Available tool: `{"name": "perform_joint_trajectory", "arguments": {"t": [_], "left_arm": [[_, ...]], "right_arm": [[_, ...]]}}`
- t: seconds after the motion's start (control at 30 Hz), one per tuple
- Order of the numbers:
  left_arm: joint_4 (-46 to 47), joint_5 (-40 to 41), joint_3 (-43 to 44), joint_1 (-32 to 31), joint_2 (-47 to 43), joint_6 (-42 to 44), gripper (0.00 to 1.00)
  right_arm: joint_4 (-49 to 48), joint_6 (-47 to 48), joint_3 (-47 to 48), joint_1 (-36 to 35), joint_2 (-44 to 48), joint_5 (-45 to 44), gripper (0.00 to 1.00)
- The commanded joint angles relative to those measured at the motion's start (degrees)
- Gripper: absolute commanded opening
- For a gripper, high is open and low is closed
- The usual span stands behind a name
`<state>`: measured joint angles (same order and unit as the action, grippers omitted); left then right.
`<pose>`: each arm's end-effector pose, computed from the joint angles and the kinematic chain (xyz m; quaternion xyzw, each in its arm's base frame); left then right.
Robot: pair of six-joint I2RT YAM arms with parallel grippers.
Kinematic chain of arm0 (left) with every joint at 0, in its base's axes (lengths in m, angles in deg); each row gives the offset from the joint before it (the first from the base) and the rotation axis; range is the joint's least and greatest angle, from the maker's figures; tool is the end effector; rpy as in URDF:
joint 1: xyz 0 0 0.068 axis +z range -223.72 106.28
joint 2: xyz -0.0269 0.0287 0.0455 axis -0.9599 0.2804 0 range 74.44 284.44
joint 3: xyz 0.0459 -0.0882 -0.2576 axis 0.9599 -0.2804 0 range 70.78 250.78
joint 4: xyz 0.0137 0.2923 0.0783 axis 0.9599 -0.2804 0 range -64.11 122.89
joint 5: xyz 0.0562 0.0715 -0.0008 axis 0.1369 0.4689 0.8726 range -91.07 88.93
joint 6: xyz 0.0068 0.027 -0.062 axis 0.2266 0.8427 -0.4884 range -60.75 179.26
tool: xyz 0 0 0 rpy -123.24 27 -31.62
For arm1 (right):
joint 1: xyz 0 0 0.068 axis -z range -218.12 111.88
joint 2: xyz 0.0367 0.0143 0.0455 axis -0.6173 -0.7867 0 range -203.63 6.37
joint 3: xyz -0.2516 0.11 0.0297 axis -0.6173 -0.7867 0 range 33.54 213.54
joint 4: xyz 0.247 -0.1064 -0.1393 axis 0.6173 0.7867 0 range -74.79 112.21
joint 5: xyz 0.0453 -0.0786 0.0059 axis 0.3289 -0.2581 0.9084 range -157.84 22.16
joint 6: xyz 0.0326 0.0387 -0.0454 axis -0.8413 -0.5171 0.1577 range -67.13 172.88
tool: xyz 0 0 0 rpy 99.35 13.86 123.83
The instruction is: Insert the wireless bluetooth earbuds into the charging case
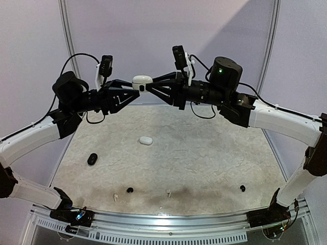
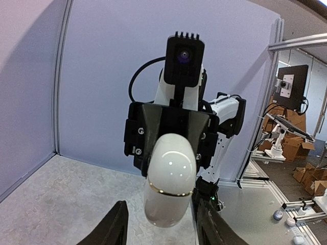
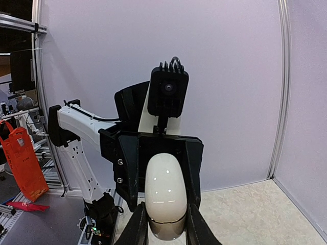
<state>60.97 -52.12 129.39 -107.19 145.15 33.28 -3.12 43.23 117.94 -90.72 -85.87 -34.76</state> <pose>0.2526 -0.2179 0.3939 0.3788 0.5196 -0.5825 0.4972 0.2451 0.3697 0.4226 -0.4281 0.4904 0.5368 0.5367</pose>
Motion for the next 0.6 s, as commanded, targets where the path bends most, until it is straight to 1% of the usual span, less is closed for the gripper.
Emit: {"name": "perform_joint_trajectory", "arguments": {"t": [0.0,0.1,0.2,0.27,0.3,0.33,0.37,0.4,0.47,0.53,0.57], "left_arm": [[1.37,-0.18,1.96,-1.19,0.8,-0.4,0.43],[1.3,-0.33,2.42,-1.41,1.15,-0.32,0.35],[1.03,-0.66,2.47,-1.51,1.32,-0.14,0.19],[0.74,-0.69,2.47,-1.55,1.24,-0.09,0.05],[0.29,-0.67,2.49,-1.51,1.2,-0.02,0.0],[-0.16,-0.52,2.48,-1.51,1.16,0.12,0.0],[-0.64,-0.51,2.54,-1.51,1.03,0.45,0.0],[-1.24,-0.67,2.55,-1.51,0.88,0.92,0.0],[-2.94,-1.03,2.69,-1.51,0.7,2.55,0.0],[-5.18,-1.92,2.88,-1.59,0.36,5.48,0.0],[-6.5,-2.23,3.03,-1.59,0.2,7.22,0.0]], "right_arm": [[0.71,0.42,0.78,-0.34,-0.92,-0.29,0.0],[1.18,0.63,0.85,-0.36,-1.09,-0.46,0.0],[1.19,0.76,0.85,-0.38,-1.05,-0.53,0.0],[1.34,0.77,0.85,-0.35,-1.09,-0.6,0.0],[1.5,0.84,0.85,-0.36,-1.09,-0.72,0.0],[1.68,0.81,0.85,-0.34,-1.03,-0.9,0.01],[2.08,0.71,0.85,-0.33,-0.94,-1.33,0.06],[2.82,0.76,0.93,-0.34,-0.88,-1.89,0.15],[4.53,1.14,1.09,-0.32,-0.6,-3.24,0.39],[6.65,2.11,1.59,-0.31,-0.15,-4.56,0.5],[7.96,2.58,2.2,-0.32,-0.05,-5.09,0.53]]}}
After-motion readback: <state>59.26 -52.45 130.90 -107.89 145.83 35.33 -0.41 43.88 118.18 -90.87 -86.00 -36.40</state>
